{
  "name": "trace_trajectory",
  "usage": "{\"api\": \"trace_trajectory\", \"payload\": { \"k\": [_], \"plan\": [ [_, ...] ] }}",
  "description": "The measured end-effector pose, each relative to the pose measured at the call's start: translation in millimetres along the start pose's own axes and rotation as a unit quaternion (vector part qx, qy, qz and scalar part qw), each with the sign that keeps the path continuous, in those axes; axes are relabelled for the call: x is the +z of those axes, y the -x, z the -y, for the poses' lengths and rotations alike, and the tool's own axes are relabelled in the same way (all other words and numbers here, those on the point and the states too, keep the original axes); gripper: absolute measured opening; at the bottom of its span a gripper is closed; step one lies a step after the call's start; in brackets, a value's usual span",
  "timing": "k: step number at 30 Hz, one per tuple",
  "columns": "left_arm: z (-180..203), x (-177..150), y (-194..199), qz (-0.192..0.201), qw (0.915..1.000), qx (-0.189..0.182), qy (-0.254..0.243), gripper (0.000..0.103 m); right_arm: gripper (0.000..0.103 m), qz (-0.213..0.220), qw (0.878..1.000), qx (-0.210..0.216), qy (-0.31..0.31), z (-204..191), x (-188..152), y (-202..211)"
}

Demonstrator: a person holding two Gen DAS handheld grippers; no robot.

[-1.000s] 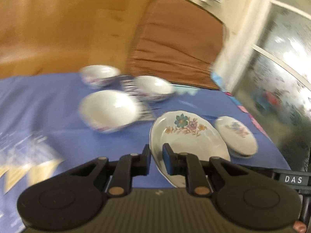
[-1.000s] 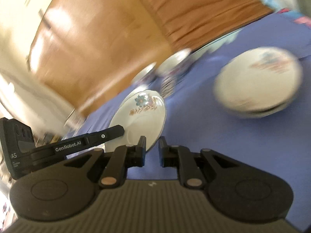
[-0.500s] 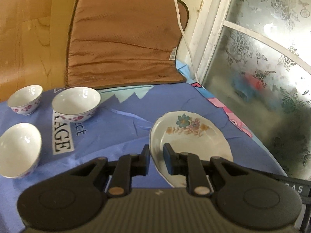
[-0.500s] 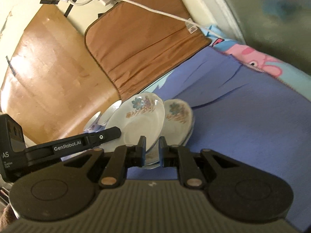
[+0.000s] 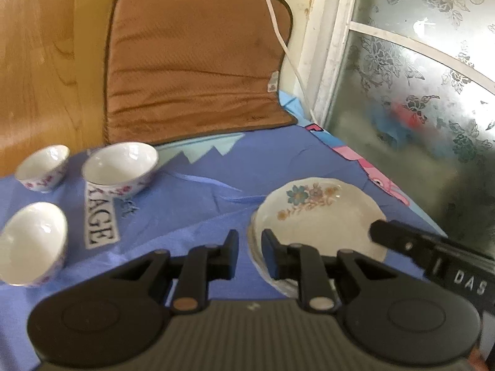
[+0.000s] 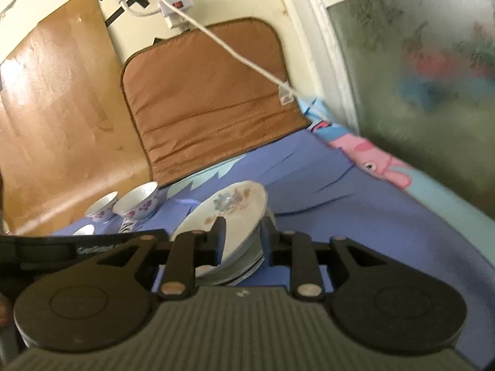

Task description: Organize plates and bowls

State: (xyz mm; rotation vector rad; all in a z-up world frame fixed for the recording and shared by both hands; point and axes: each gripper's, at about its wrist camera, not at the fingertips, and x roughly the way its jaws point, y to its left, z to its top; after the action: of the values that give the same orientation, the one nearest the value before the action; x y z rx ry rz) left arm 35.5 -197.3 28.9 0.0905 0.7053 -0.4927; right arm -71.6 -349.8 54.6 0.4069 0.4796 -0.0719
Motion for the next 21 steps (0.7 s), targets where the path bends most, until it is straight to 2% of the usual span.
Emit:
{"api": "trace_trajectory", "payload": {
  "k": [8, 21],
  "plan": [
    [-21.3, -14.8, 31.8, 0.024, 0.9987, 0.044, -0.009, 0.018, 0.028, 0.008, 0.999, 0.031, 0.003, -17.6, 4.3, 12.3],
    [-77.1, -45.7, 79.4, 0.047, 0.9933, 0.102, 0.025, 0.018, 0.028, -0.046, 0.994, 0.094, 0.037, -85.2, -13.4, -4.4]
  ]
}}
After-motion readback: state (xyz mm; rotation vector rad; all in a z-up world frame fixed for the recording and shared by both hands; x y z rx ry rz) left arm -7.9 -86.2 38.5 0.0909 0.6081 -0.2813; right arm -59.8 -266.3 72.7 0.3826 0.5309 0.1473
